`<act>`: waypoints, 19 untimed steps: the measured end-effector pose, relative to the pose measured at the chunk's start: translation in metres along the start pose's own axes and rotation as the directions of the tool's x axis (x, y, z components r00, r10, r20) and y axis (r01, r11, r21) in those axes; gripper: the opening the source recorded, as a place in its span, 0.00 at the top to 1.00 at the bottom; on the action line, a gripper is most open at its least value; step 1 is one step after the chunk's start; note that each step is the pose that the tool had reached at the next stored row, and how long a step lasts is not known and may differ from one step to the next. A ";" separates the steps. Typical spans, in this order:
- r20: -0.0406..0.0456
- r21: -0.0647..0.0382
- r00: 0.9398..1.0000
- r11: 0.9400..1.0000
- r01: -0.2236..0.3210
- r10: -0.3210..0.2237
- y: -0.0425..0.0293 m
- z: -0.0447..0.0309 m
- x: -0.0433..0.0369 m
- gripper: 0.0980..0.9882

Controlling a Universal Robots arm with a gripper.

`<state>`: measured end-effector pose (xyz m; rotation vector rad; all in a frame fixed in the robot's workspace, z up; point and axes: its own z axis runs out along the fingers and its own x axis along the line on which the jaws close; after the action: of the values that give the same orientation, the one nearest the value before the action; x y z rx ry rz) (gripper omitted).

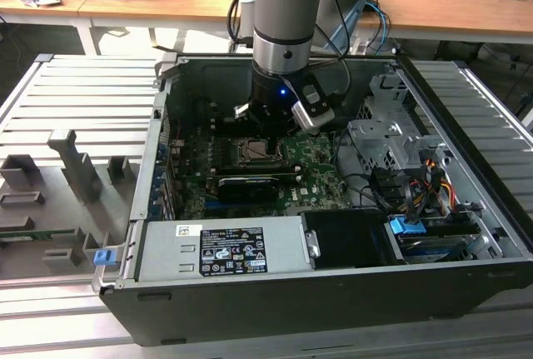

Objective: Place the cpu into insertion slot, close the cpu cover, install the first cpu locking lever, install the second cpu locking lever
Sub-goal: 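Install the second cpu locking lever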

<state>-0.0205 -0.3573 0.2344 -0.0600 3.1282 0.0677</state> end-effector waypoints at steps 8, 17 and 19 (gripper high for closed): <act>0.000 0.000 1.000 1.000 0.000 0.000 -0.0038 -0.0044 0.0000 0.99; -0.001 -0.033 1.000 0.999 -0.001 0.001 -0.0126 -0.0036 0.0008 0.99; -0.001 -0.033 1.000 0.999 -0.001 0.001 -0.0130 -0.0036 0.0014 0.99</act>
<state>-0.0214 -0.3705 0.2374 -0.0594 3.1279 0.1190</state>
